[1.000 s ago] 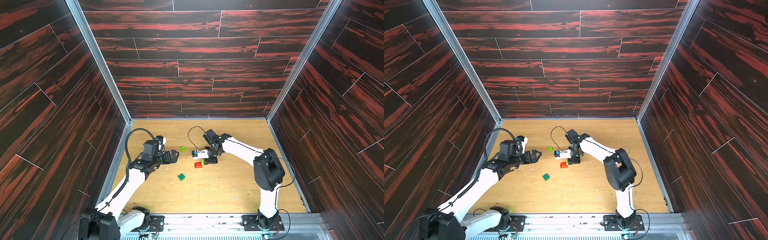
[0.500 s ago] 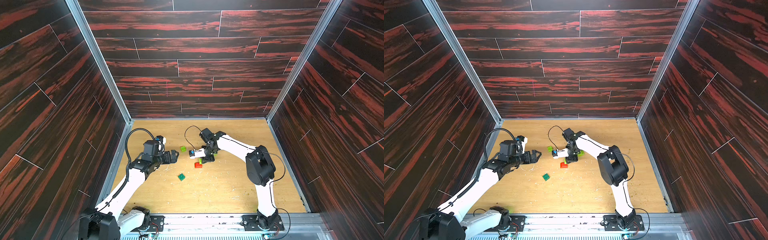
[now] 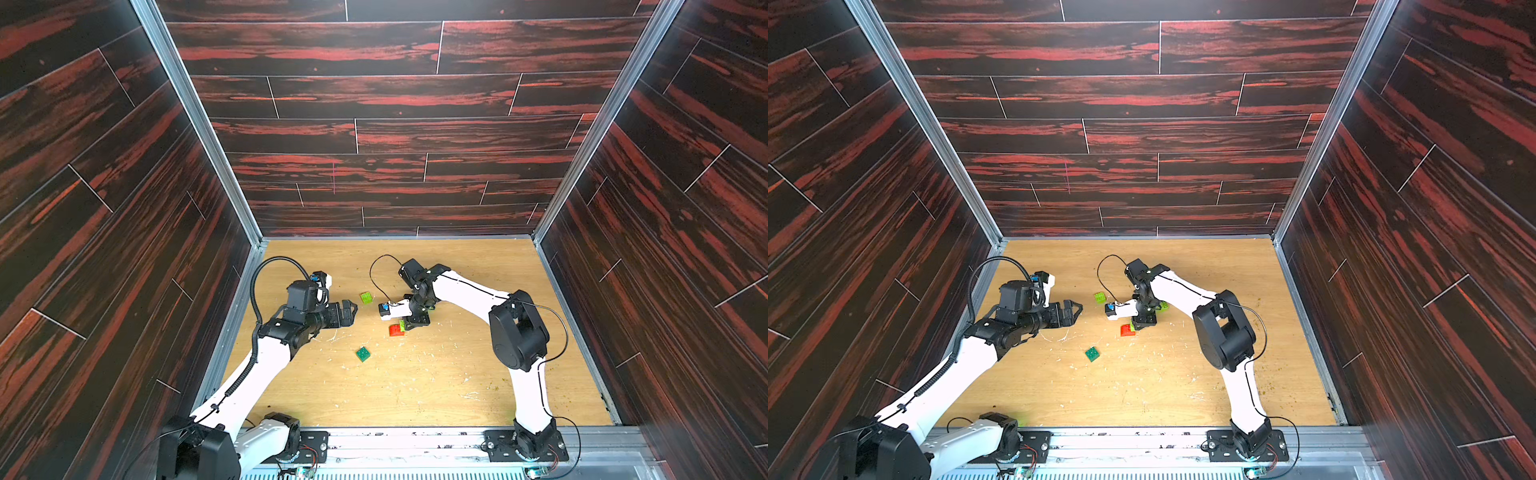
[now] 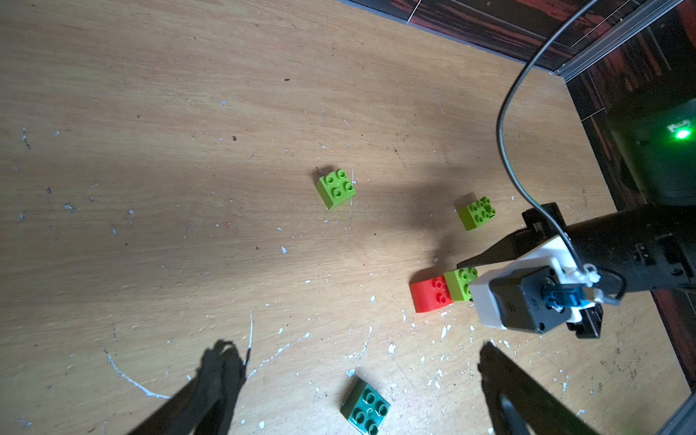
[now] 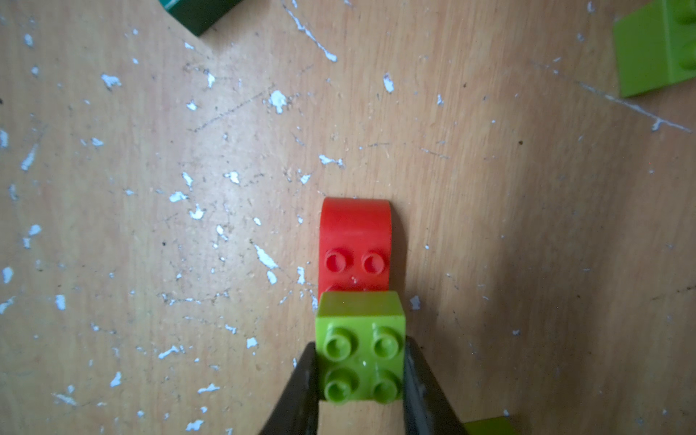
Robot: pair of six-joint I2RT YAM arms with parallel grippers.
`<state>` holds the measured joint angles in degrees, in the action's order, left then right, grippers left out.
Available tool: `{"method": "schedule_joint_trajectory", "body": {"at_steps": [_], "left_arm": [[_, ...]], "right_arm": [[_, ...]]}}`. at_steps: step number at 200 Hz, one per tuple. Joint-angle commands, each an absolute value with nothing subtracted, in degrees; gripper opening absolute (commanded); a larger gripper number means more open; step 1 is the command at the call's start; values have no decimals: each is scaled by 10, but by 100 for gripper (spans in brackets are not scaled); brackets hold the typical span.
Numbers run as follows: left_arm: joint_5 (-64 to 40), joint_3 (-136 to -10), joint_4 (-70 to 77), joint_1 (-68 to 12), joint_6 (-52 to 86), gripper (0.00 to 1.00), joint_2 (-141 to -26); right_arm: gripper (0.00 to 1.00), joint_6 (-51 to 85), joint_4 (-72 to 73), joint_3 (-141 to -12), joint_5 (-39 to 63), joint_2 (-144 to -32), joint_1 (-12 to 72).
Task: Assemble the letter s with lego
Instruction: Assemble the lego brick with the lego brick.
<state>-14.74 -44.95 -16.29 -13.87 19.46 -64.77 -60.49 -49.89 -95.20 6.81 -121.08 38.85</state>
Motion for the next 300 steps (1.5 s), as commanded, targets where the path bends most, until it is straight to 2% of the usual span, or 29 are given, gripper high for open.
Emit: {"method": "schedule_joint_trajectory", "body": {"at_steps": [1, 103, 300], "left_arm": [[-144, -446, -178, -141, 186, 100, -639], [-147, -448, -178, -140, 185, 100, -644], [-160, -457, -188, -140, 176, 100, -656]], "right_arm": [[13, -604, -506, -947, 60, -1234, 393], [10, -578, -512, -930, 43, -1221, 411], [8, -584, -541, -958, 16, -1230, 398]]}}
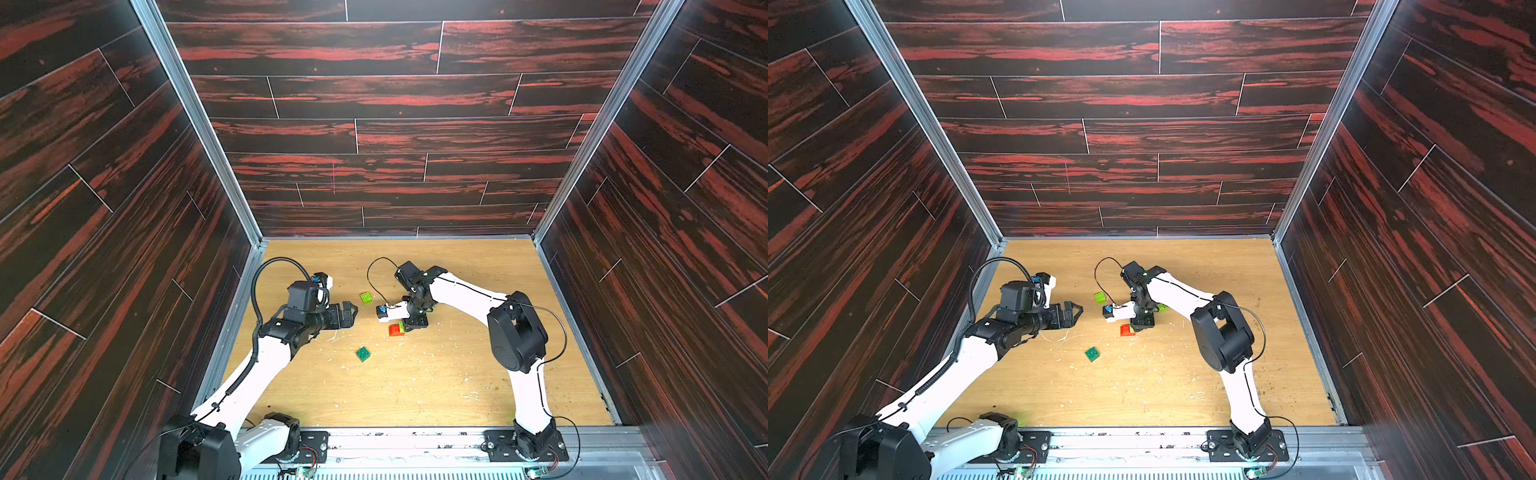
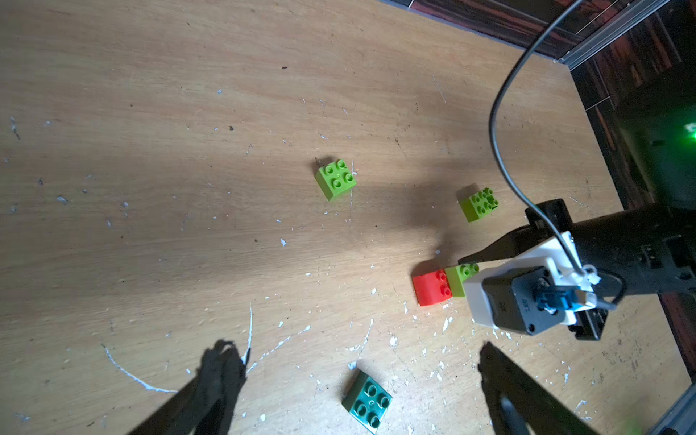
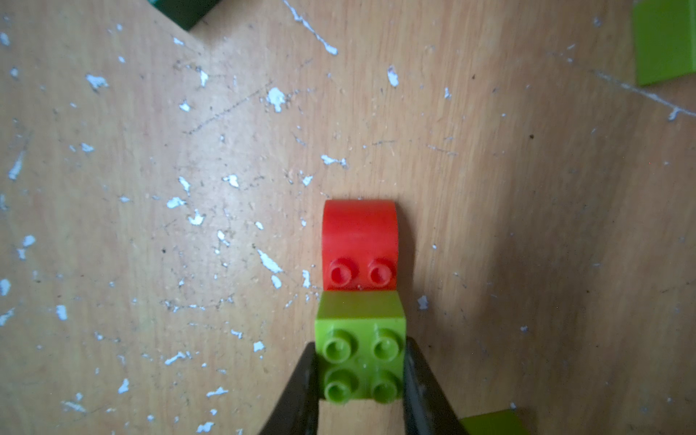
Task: Assemble the letter s with lego
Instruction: Assemble the lego brick with the lego brick.
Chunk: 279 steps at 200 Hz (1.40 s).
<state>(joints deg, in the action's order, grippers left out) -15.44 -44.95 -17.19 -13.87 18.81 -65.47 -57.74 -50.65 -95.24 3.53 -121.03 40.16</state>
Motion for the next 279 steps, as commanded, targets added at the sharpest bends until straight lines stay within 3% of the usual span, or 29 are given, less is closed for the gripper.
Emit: {"method": "schedule_joint_trajectory", "body": {"at_steps": [1, 252, 279], "left_arm": [[-160, -457, -189, -140, 176, 100, -656], [-138, -458, -190, -140, 186, 100, -634], [-137, -457, -189, -140, 186, 100, -635]], "right_arm": [[8, -584, -541, -957, 16, -1231, 398], [7, -562, -552, -980, 17, -1285, 412], [13, -563, -547, -983, 24, -1261, 415]]}}
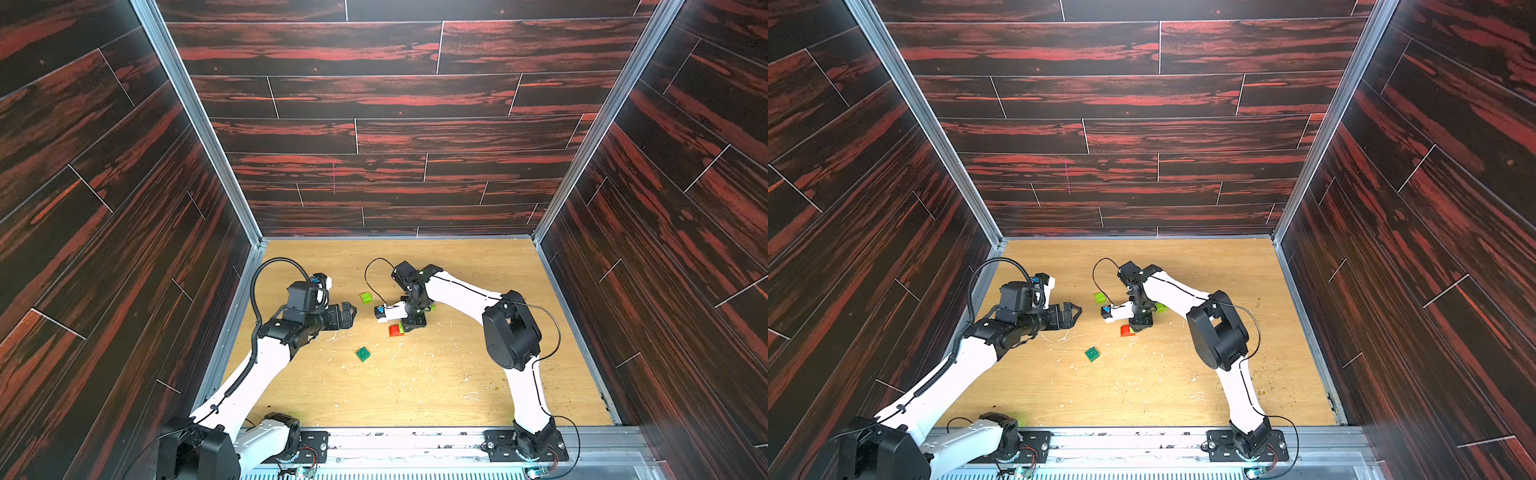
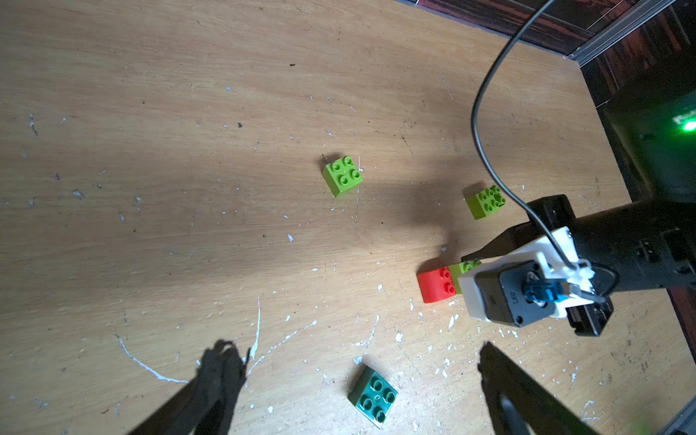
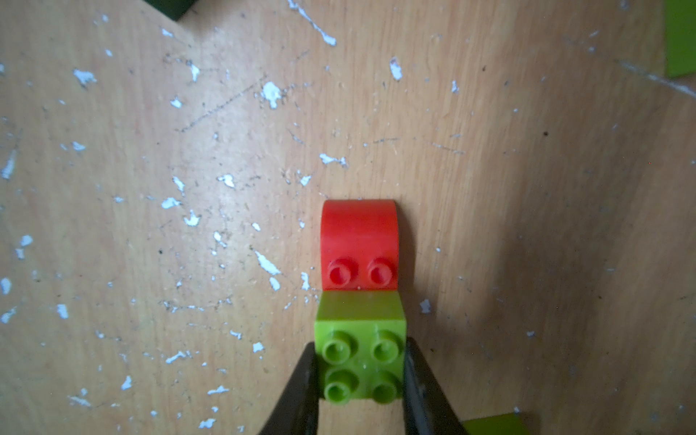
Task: Assemble the letter s with lego
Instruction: Assemble the lego brick with the lego brick.
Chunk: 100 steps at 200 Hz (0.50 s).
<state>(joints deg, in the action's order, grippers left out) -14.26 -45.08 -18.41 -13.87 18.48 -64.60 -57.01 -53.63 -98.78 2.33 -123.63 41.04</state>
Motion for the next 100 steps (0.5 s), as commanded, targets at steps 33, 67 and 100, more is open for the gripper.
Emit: {"method": "schedule_joint_trajectory", "body": {"at_steps": [33, 67, 100], "left_arm": [[-136, -459, -186, -140, 189, 100, -639], [-136, -461, -185, -140, 190, 100, -641], [-143, -464, -176, -141, 185, 100, -646]], "right_arm": [[34, -555, -547, -994, 35, -1233, 417], [52, -547, -534, -990, 35, -1201, 418], [63, -544, -518, -975, 34, -1162, 416]]}}
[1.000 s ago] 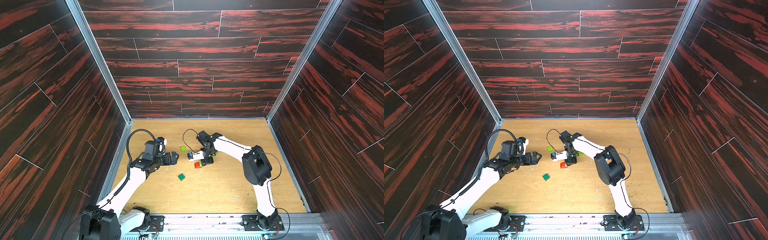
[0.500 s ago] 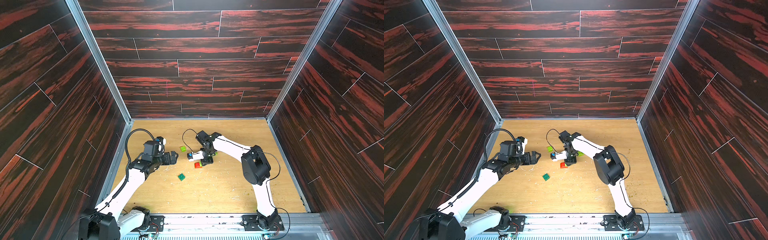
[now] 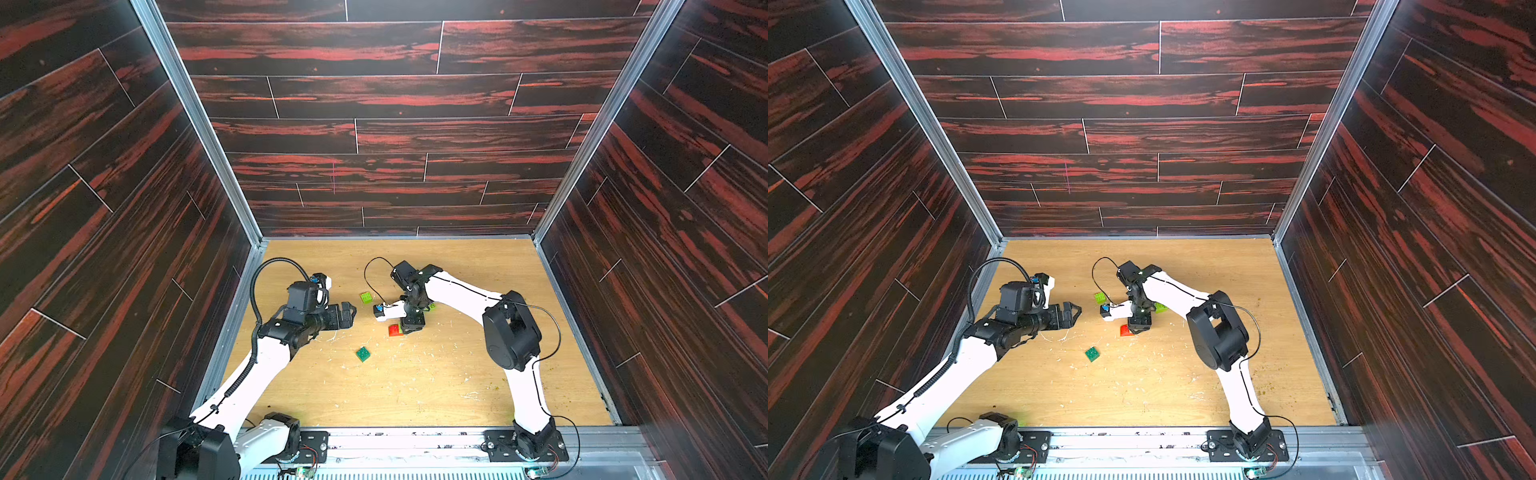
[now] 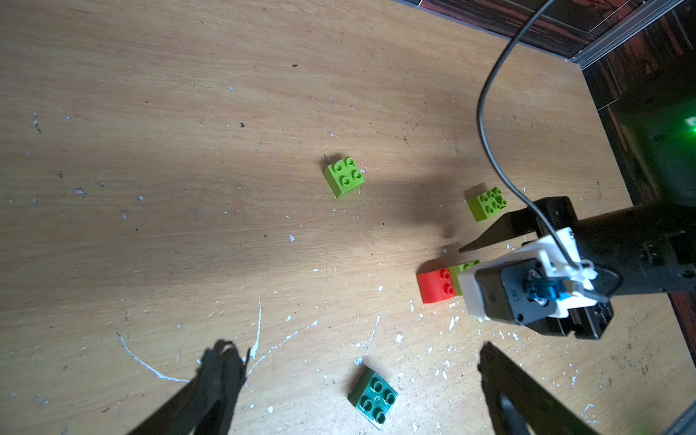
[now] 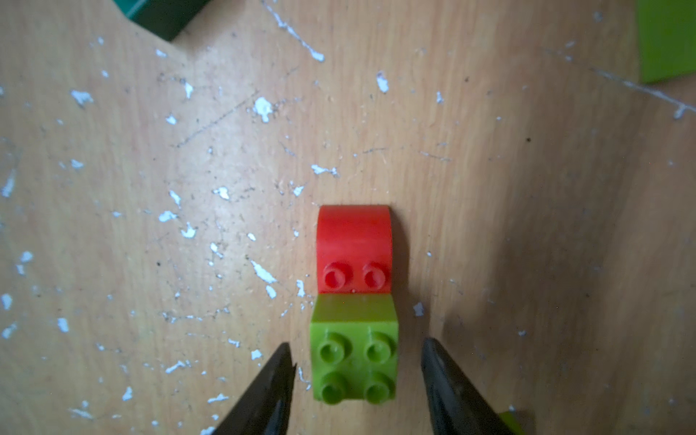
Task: Assemble the letter s with lego
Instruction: Assemble the lego brick with the lego brick, then pick up the lego brick from the center of the board.
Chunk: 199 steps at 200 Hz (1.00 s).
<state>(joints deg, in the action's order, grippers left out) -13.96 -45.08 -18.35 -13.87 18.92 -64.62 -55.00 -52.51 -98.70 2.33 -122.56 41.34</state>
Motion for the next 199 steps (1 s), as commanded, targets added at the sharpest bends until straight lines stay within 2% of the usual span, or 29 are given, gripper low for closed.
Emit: {"method": "schedule_joint_trajectory", "body": {"at_steps": [1, 31, 109, 140, 166, 199], "left_arm": [[-144, -464, -176, -140, 185, 100, -647], [-155, -486, -171, -141, 162, 100, -682], [-115, -655, -240, -158, 146, 99, -892], [-37, -697, -233, -195, 199, 98, -960], [40, -739, -242, -227, 235, 92, -1023], [118, -763, -232, -252, 277, 86, -1069]], "right_arm": [[63, -543, -517, -975, 34, -1161, 415], [68, -527, -481, -931, 41, -1101, 402], [71, -386, -314, -724, 54, -914, 346], [73, -315, -274, -664, 36, -871, 328], [73, -264, -233, -618, 80, -837, 306], [74, -233, -182, -558, 77, -805, 302]]}}
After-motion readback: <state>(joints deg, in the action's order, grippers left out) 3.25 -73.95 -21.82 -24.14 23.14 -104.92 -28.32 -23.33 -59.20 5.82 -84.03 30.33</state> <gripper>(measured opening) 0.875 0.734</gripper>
